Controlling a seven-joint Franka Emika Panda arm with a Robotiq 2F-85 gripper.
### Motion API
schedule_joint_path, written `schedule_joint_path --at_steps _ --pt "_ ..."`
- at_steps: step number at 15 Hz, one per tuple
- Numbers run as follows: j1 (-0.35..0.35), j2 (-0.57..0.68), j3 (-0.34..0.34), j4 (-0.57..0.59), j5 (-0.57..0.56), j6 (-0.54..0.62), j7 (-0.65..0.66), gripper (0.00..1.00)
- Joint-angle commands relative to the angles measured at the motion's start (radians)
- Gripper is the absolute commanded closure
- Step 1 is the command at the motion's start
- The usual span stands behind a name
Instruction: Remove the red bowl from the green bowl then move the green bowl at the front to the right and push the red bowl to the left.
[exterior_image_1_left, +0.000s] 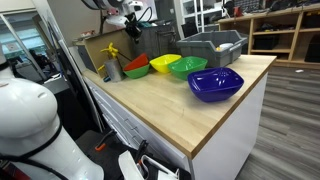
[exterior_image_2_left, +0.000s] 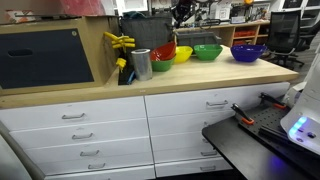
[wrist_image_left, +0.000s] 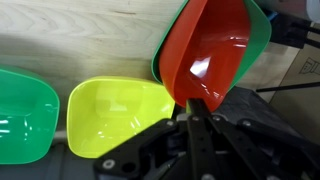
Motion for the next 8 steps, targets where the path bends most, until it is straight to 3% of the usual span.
schedule_joint_path --at_steps 1,2,8 --pt "-0.013 -0.091 -0.003 -0.025 -0.013 -0.116 0.028 1.0" --pt "-0.015 -0.104 -0.003 -0.023 -0.018 -0.147 0.031 0.8" --pt "-0.026 -0.093 0.001 -0.043 -0.096 -0.212 0.043 0.34"
